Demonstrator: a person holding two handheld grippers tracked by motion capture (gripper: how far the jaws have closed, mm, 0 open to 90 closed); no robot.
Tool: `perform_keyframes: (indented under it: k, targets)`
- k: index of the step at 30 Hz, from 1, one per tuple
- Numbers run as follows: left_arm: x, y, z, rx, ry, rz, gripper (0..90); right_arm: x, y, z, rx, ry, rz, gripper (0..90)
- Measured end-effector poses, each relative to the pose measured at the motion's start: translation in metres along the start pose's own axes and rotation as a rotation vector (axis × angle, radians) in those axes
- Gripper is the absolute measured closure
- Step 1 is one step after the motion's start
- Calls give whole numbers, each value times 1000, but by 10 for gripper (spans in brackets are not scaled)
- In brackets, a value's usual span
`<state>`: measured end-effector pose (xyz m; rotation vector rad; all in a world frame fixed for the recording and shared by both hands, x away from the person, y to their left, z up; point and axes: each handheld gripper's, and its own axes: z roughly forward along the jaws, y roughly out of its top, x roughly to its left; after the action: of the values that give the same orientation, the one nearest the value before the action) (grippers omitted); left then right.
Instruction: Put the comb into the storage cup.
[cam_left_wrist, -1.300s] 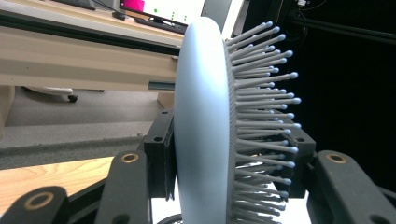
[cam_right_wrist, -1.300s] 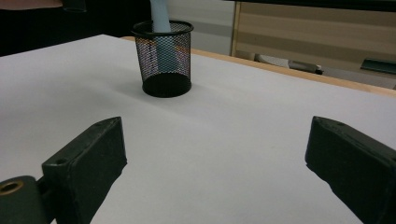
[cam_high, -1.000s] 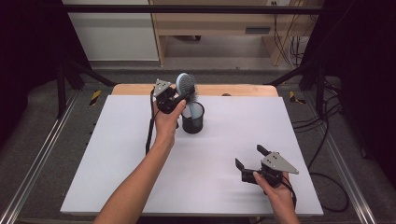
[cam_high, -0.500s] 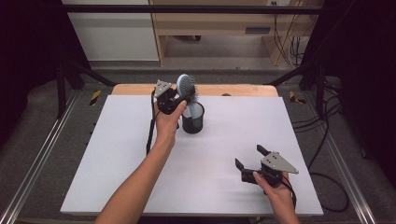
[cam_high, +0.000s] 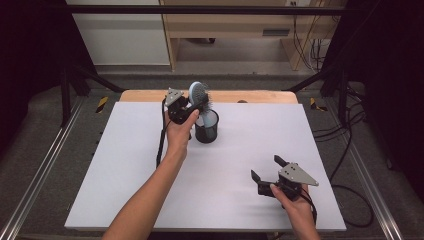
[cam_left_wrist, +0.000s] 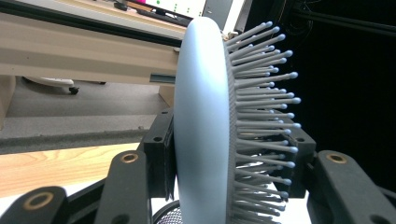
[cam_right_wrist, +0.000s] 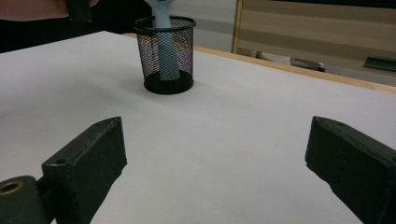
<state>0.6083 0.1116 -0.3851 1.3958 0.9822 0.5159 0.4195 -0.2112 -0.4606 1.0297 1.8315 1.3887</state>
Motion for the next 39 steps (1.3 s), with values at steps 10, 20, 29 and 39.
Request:
perform_keyframes:
  k: [10, 20, 29, 39]
  targets:
    - [5, -6, -1, 4, -1, -8, 493, 0, 1, 0, -4, 1, -4, 55]
    - [8, -5, -5, 9, -4, -20, 487, 2, 2, -2, -10, -2, -1, 53]
    - [13, -7, -8, 6, 3, -36, 481, 1, 2, -1, -9, 0, -2, 50]
    - [23, -8, -14, 5, 11, -76, 471, 1, 2, 0, -7, -2, -2, 43]
